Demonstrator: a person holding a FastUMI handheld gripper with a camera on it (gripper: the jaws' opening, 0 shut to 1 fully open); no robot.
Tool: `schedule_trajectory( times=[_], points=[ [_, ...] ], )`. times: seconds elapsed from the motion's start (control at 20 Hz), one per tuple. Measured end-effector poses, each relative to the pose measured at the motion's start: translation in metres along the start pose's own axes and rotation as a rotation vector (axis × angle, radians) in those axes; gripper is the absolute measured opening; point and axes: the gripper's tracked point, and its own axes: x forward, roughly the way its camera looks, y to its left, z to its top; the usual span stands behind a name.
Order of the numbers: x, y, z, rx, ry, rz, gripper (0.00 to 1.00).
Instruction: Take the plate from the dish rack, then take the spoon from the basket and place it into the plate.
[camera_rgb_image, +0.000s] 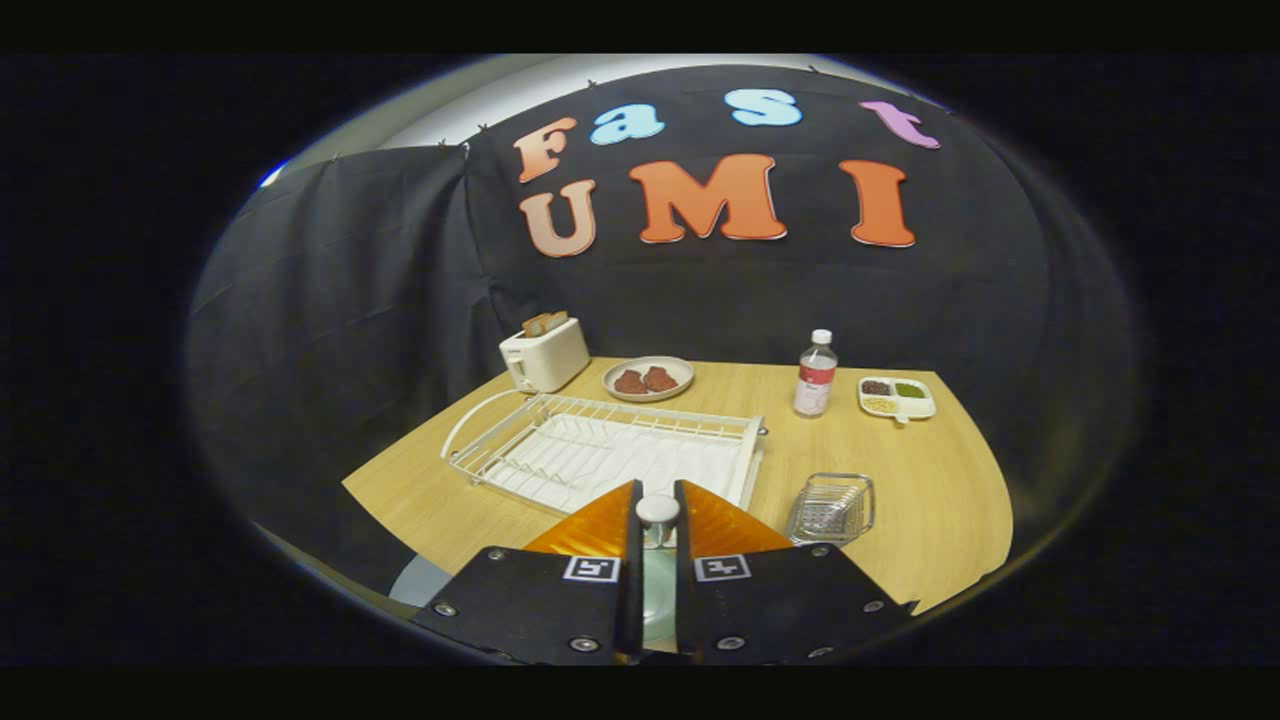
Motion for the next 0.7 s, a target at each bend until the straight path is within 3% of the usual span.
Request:
schedule_trajectory(
  times=[0.35, 0.7],
  points=[
    [0.034, 0.043, -0.032, -0.007, 0.049, 0.101, 0.13],
    [0.06, 0.062, -0.069, -0.032, 0.118, 0.138, 0.13]
  ],
)
